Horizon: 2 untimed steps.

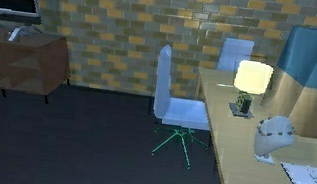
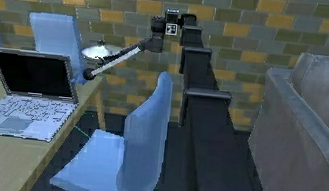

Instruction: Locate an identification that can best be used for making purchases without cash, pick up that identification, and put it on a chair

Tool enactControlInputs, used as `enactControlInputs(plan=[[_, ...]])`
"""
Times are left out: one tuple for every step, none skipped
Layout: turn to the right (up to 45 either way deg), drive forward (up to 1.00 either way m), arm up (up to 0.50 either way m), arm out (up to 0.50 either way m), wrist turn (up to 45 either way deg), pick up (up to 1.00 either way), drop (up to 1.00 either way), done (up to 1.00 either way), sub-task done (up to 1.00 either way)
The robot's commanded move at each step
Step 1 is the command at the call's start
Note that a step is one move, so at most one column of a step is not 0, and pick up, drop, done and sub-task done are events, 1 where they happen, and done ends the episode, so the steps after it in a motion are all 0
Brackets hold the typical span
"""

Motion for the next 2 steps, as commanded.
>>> enactControlInputs(plan=[[0.0,0.00,-0.50,0.00,0.0,0.00,0.00,0.00,0.00],[0.0,0.00,0.00,0.00,0.0,0.00,1.00,0.00,0.00]])
